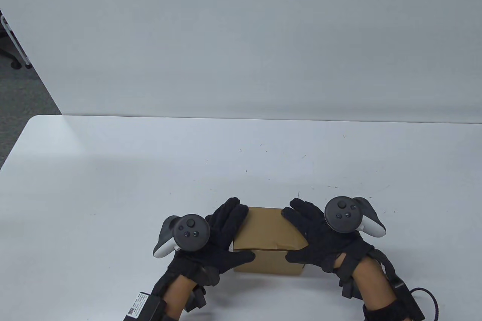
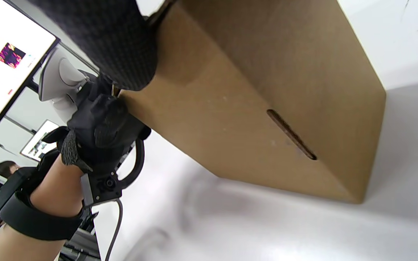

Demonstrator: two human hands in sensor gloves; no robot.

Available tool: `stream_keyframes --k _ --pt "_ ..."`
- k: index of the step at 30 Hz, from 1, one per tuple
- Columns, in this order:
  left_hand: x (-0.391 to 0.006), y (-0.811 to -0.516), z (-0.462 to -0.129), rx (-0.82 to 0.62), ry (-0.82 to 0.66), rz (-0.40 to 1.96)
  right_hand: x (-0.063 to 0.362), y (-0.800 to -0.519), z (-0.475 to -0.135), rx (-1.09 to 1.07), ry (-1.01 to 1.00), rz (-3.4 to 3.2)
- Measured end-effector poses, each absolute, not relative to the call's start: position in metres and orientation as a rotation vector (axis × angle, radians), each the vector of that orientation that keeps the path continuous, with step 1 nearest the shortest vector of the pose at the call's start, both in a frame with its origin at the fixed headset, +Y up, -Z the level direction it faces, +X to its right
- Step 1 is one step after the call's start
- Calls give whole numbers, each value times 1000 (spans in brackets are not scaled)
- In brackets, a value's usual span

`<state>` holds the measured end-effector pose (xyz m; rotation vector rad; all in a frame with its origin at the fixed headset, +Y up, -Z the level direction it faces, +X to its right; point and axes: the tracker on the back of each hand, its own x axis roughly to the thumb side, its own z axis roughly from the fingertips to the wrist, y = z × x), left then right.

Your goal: Open four flaps of mailer box and unpack office supplies

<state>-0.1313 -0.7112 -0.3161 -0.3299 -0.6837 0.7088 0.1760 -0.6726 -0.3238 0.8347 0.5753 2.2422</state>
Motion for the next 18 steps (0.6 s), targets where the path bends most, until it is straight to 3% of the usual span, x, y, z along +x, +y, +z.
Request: stream_keyframes --k 18 --pt "-125 -696 -307 -212 -610 659 192 -683 -321 894 413 2116"
